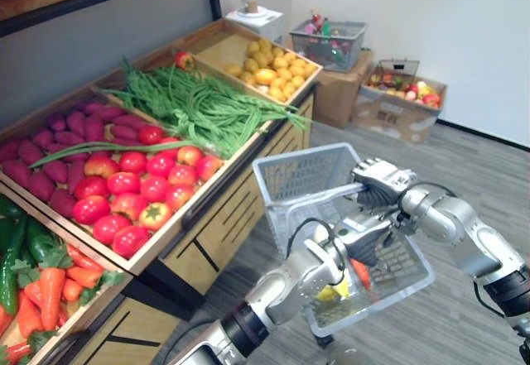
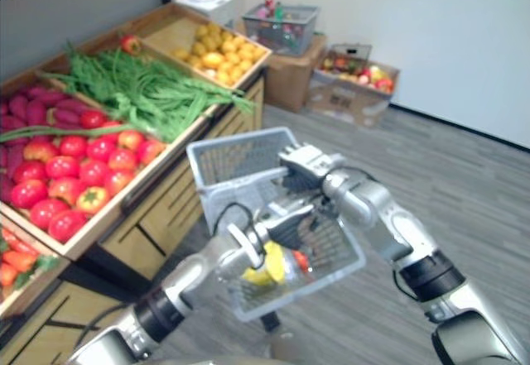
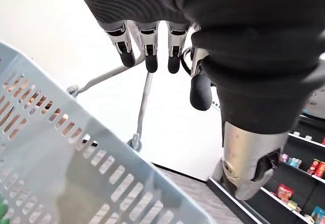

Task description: Pick vegetable in the basket

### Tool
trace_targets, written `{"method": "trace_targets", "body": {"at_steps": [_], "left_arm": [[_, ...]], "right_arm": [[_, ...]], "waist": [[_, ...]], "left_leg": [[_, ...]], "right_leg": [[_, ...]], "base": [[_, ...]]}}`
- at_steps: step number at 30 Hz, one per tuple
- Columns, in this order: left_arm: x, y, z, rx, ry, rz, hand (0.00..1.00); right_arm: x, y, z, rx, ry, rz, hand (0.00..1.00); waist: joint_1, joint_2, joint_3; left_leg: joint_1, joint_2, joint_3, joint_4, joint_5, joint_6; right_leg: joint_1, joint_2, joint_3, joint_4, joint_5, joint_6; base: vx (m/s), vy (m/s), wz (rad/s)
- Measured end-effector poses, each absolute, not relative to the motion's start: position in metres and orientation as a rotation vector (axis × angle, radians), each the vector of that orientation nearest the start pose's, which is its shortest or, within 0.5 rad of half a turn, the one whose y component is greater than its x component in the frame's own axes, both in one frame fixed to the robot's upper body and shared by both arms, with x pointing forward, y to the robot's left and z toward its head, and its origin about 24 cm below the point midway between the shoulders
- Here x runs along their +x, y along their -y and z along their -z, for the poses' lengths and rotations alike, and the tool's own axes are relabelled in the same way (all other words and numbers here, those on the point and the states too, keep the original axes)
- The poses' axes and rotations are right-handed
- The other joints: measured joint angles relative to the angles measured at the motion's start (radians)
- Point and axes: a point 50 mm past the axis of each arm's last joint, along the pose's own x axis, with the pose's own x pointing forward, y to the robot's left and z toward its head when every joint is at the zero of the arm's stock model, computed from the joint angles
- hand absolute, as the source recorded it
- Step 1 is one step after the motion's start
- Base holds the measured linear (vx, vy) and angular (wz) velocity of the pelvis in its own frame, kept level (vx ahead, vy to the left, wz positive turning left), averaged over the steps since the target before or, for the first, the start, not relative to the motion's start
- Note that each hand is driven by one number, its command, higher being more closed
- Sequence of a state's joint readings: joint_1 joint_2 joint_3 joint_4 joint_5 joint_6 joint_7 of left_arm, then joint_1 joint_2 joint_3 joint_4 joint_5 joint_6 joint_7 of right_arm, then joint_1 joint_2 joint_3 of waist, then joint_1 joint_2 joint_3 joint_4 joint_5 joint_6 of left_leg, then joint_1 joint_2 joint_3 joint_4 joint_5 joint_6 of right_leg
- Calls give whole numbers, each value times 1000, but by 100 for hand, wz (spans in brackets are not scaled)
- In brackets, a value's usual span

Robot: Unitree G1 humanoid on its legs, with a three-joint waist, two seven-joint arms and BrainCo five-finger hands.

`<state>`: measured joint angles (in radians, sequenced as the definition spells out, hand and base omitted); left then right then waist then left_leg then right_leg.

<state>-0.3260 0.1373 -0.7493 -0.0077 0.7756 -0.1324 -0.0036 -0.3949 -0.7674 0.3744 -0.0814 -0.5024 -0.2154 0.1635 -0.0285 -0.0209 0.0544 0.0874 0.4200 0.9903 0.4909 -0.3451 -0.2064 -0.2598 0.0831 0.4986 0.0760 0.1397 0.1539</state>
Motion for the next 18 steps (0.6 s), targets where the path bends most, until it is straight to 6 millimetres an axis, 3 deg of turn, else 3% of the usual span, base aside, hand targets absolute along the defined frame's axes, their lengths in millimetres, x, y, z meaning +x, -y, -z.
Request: {"method": "trace_targets", "body": {"at_steps": [8,14,18], "left_arm": [[199,-7,-103,602,594,829,0],[160,-16,-158,192,800,913,0],[156,-25,-157,96,755,922,0]], "right_arm": [[285,160,-139,-1306,484,-534,100],[300,200,-94,-1242,180,-360,100],[296,227,-73,-1212,31,-246,100]], "waist": [[5,0,0],[21,0,-1],[32,2,-2]], "left_leg": [[-21,7,-38,3,7,12],[-58,-14,-96,-9,17,27],[-89,-27,-144,-20,23,32]], "right_leg": [[2,-5,-36,3,-3,-5],[3,-41,-93,3,-5,-7],[4,-65,-144,3,-10,-15]], "base": [[9,20,12],[-7,32,26],[-13,15,38]]}}
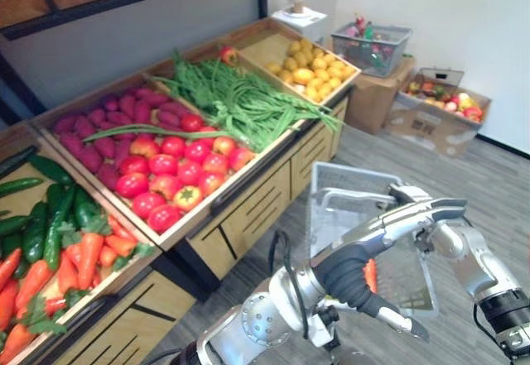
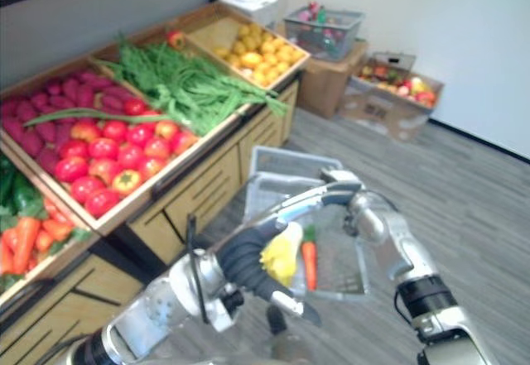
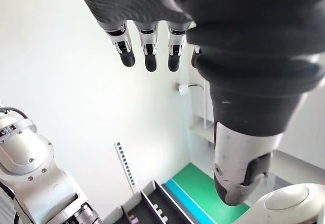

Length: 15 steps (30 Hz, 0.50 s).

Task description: Pick vegetable in the basket

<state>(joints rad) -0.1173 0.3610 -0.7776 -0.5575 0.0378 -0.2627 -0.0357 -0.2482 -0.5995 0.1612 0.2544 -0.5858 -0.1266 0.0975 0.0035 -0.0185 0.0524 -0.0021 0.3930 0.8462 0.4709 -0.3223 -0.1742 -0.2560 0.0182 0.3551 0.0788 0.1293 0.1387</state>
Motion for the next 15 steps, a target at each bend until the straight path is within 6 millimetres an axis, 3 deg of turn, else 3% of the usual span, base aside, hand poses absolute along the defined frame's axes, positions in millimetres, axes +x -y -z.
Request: {"method": "trace_targets", "body": {"at_steps": [4,11,15], "left_arm": [[156,-32,-152,-20,663,905,0],[165,-54,-160,-105,658,752,0],[173,-70,-162,-122,666,606,0]], "right_arm": [[289,246,-54,-1132,-79,-126,100],[269,267,-20,-989,-233,37,100],[238,287,11,-861,-379,161,100]], "waist": [[7,3,-3],[34,6,-8],[58,1,-14]], "left_leg": [[-35,-26,-60,-35,29,11],[-101,-69,-190,-106,94,36],[-129,-108,-293,-166,142,49]], "right_leg": [[0,-32,-65,0,-6,-10],[11,-84,-205,-9,-13,-20],[52,-126,-328,-20,-25,-26]], "base": [[0,-9,44],[-3,-21,62],[-9,-11,91]]}}
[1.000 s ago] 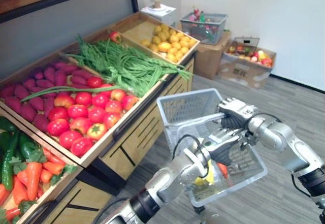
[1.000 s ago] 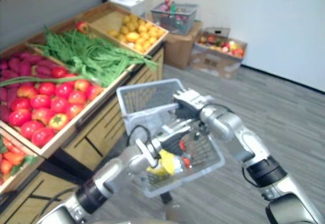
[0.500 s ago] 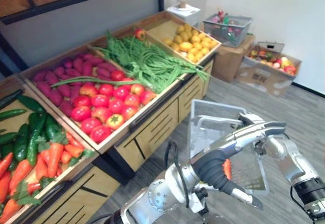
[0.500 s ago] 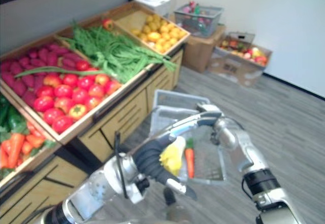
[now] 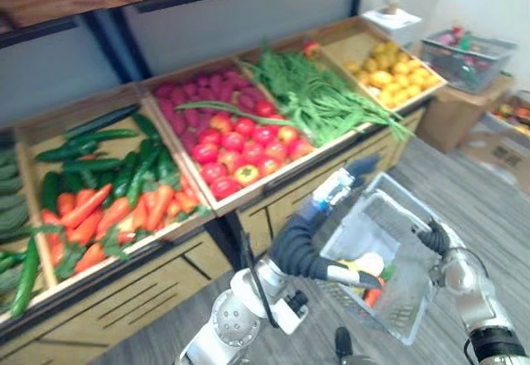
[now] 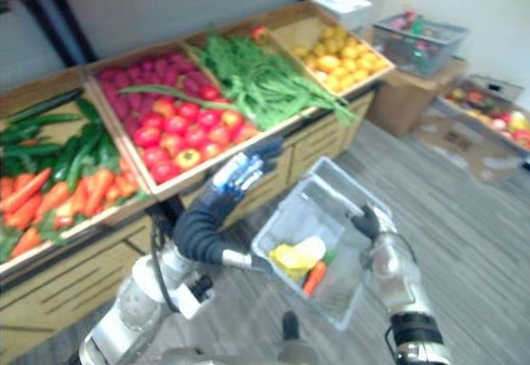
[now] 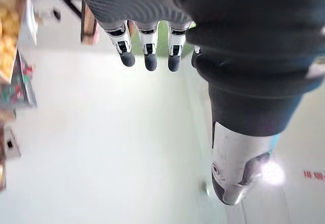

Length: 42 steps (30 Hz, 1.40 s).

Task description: Pick vegetable in the basket

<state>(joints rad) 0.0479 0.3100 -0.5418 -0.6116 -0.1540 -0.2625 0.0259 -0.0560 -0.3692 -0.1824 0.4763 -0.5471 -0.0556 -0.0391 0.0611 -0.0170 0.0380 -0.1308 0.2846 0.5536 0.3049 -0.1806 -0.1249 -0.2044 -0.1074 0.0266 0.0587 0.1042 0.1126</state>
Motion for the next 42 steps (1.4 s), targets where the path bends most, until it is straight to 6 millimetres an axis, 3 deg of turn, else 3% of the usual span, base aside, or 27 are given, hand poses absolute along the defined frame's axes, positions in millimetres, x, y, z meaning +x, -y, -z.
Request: {"method": "trace_targets", "body": {"at_steps": [4,5,7,8,11,15,17,22,24,26,27,30,34,39,42], "left_arm": [[182,-100,-162,-105,667,367,0],[184,-116,-160,-74,660,248,0],[184,-134,-157,-38,649,117,0],[183,-154,-151,17,622,-10,0],[182,-188,-136,158,548,-242,0],[172,-248,-91,439,265,-622,0],[165,-263,-75,511,164,-725,0],[137,-292,-2,536,-238,-906,0],[118,-296,30,494,-412,-968,0],[85,-293,77,337,-664,-1051,0],[77,-289,89,285,-724,-1068,0],[30,-259,134,47,-1011,-1118,0],[-6,-227,160,-56,-1268,-1018,0],[-7,-221,165,-60,-1305,-918,0],[-2,-220,167,4,-1319,-810,0]], "right_arm": [[194,306,48,-700,-563,294,100],[173,310,62,-623,-634,357,100],[153,311,77,-562,-705,411,100],[136,310,90,-491,-772,452,100],[111,308,106,-382,-860,549,100],[80,275,133,-206,-968,612,100],[73,270,136,-164,-980,642,100],[60,262,140,-162,-1008,653,100],[60,255,141,-163,-1003,631,100],[65,248,142,-158,-990,604,100],[65,245,143,-153,-988,599,100],[67,236,145,-134,-985,592,100],[74,225,149,-117,-993,549,100],[78,219,153,-114,-1014,515,100],[79,218,155,-128,-1031,489,100]], "waist": [[20,-15,-33],[21,-22,-39],[22,-29,-48],[23,-34,-60],[25,-39,-76],[22,-40,-89],[25,-43,-92],[25,-55,-95],[26,-60,-98],[25,-58,-97],[24,-58,-97],[22,-56,-97],[19,-54,-100],[19,-38,-108],[2,-32,-112]], "left_leg": [[-8,-50,-100,-81,61,12],[-7,-71,-135,-119,85,15],[-6,-90,-163,-158,112,19],[-5,-105,-190,-200,141,21],[3,-127,-219,-278,193,23],[32,-136,-263,-383,262,22],[35,-137,-267,-396,271,23],[45,-147,-319,-397,273,26],[42,-149,-325,-400,273,26],[41,-154,-331,-403,273,26],[41,-156,-333,-404,273,26],[46,-168,-348,-406,273,27],[46,-170,-342,-407,272,28],[66,-167,-310,-408,259,23],[72,-165,-295,-408,251,16]], "right_leg": [[40,-38,-111,-13,-16,2],[58,-52,-151,-20,-23,4],[69,-62,-187,-22,-31,6],[69,-68,-212,-24,-36,5],[70,-71,-245,-33,-45,11],[91,-63,-298,-56,-46,11],[94,-63,-306,-56,-45,9],[141,-71,-362,-61,-55,12],[143,-75,-371,-60,-63,5],[145,-80,-382,-60,-67,7],[146,-82,-387,-61,-67,6],[158,-91,-405,-62,-80,8],[157,-89,-398,-72,-81,7],[154,-76,-346,-83,-80,6],[153,-69,-326,-92,-77,2]], "base": [[19,2,85],[3,10,75],[11,3,70],[13,-5,49],[5,-9,44],[21,-9,29],[26,3,19],[25,15,28],[4,17,18],[-3,22,12],[6,28,19],[20,26,18],[44,13,-3],[60,-3,-25],[86,-19,-20]]}}
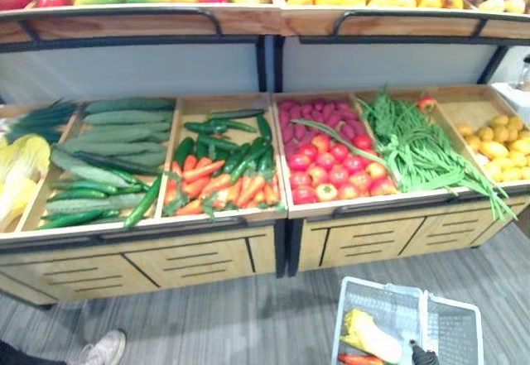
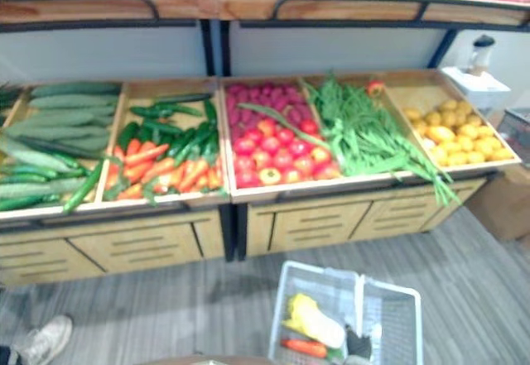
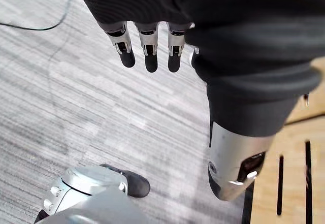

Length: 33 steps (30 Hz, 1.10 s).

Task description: Pick vegetable in the basket

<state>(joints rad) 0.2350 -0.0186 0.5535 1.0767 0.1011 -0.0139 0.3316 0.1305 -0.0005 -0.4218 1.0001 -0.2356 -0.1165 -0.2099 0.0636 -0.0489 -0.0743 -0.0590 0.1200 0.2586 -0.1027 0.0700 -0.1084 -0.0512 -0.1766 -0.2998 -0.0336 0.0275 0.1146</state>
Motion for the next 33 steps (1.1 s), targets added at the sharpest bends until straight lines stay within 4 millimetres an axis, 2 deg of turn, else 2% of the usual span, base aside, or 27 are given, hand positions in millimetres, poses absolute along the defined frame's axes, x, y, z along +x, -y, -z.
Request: {"method": "trace_targets", "body": {"at_steps": [6,8,10,11,13,14,15,16,17,18,19,20,23,25,26,28,29,31,32,33], "left_arm": [[5,-223,168,102,-1326,-690,0],[13,-224,167,125,-1307,-658,0],[22,-222,167,128,-1291,-639,0],[25,-221,167,128,-1285,-633,0],[30,-225,166,143,-1268,-627,0],[33,-227,165,147,-1251,-629,0],[35,-227,165,153,-1247,-623,0],[36,-228,164,171,-1240,-605,0],[38,-229,163,180,-1232,-598,0],[43,-231,161,186,-1205,-596,0],[44,-232,161,189,-1197,-596,0],[43,-232,161,191,-1197,-590,0],[46,-235,160,233,-1190,-528,0],[49,-236,159,243,-1187,-509,0],[52,-235,160,242,-1186,-499,0],[50,-224,163,252,-1210,-437,0],[50,-220,164,259,-1213,-410,0],[54,-222,164,274,-1202,-395,0],[57,-223,163,276,-1195,-397,0],[59,-224,163,277,-1192,-398,0]], "right_arm": [[80,216,159,-147,-1066,443,100],[84,216,158,-142,-1057,442,100],[91,221,155,-141,-1028,454,100],[94,222,154,-138,-1012,459,100],[105,218,149,-111,-957,467,100],[113,213,146,-106,-918,451,100],[117,208,144,-99,-900,441,100],[122,206,142,-97,-880,433,100],[124,206,141,-98,-873,433,100],[123,208,141,-96,-868,439,100],[121,208,141,-95,-868,440,100],[119,206,143,-92,-882,438,100],[114,207,147,-123,-924,410,100],[110,212,150,-134,-959,414,100],[108,213,151,-130,-973,421,100],[102,228,150,-137,-990,471,100],[99,230,151,-136,-1007,479,100],[101,229,152,-132,-1017,472,100],[103,225,153,-126,-1019,460,100],[103,223,153,-124,-1019,455,100]], "waist": [[-9,-1,2],[-12,-6,24],[-25,9,55],[-34,9,67],[-35,-5,89],[-35,-24,96],[-34,-14,103],[-32,8,112],[-35,6,123],[-38,-7,134],[-36,-13,137],[-35,-16,138],[-37,-25,143],[-41,-30,142],[-43,-31,145],[-49,8,130],[-51,16,129],[-60,15,129],[-59,18,127],[-60,7,134]], "left_leg": [[44,6,46,9,-24,2],[14,20,44,159,-113,14],[10,43,36,266,-184,22],[14,50,53,297,-208,25],[11,62,134,350,-256,31],[-1,83,206,400,-296,35],[-5,109,266,407,-302,58],[0,145,353,398,-294,74],[3,151,394,393,-290,82],[13,146,464,362,-273,97],[29,145,508,340,-261,101],[45,141,563,317,-239,98],[62,141,729,306,-223,96],[63,148,791,311,-214,95],[76,135,816,302,-198,93],[79,115,813,219,-160,90],[84,104,828,198,-133,79],[81,111,869,216,-126,73],[77,135,886,257,-134,77],[77,147,892,280,-139,76]], "right_leg": [[7,11,62,-2,7,7],[12,2,89,40,1,-2],[-2,4,118,117,0,-4],[-22,3,139,156,0,-4],[-93,-1,206,235,7,-5],[-138,11,231,244,50,-17],[-163,32,233,191,127,-31],[-167,48,178,164,187,-46],[-187,41,117,240,151,-80],[-207,-4,-12,409,26,-101],[-195,-41,-99,512,-34,-117],[-170,-73,-161,585,-67,-112],[-82,-181,-237,701,-91,-96],[-42,-204,-253,642,-98,-80],[-35,-188,-281,600,-108,-79],[-24,-134,-285,482,-110,-81],[-5,-105,-269,401,-120,-67],[10,-69,-251,275,-128,-54],[10,-54,-236,227,-123,-47],[12,-47,-231,206,-115,-34]], "base": [[107,-15,-29],[96,11,-36],[8,58,-46],[-85,145,-82],[-141,176,-118],[-260,185,-162],[-316,192,-214],[-285,157,-175],[-229,149,-178],[-182,127,-140],[-163,138,-157],[-129,92,-145],[-107,-11,-163],[-77,-159,-116],[-150,-222,-118],[-185,-195,-98],[-104,-174,-88],[-33,-285,-100],[8,-318,-89],[13,-248,-78]]}}
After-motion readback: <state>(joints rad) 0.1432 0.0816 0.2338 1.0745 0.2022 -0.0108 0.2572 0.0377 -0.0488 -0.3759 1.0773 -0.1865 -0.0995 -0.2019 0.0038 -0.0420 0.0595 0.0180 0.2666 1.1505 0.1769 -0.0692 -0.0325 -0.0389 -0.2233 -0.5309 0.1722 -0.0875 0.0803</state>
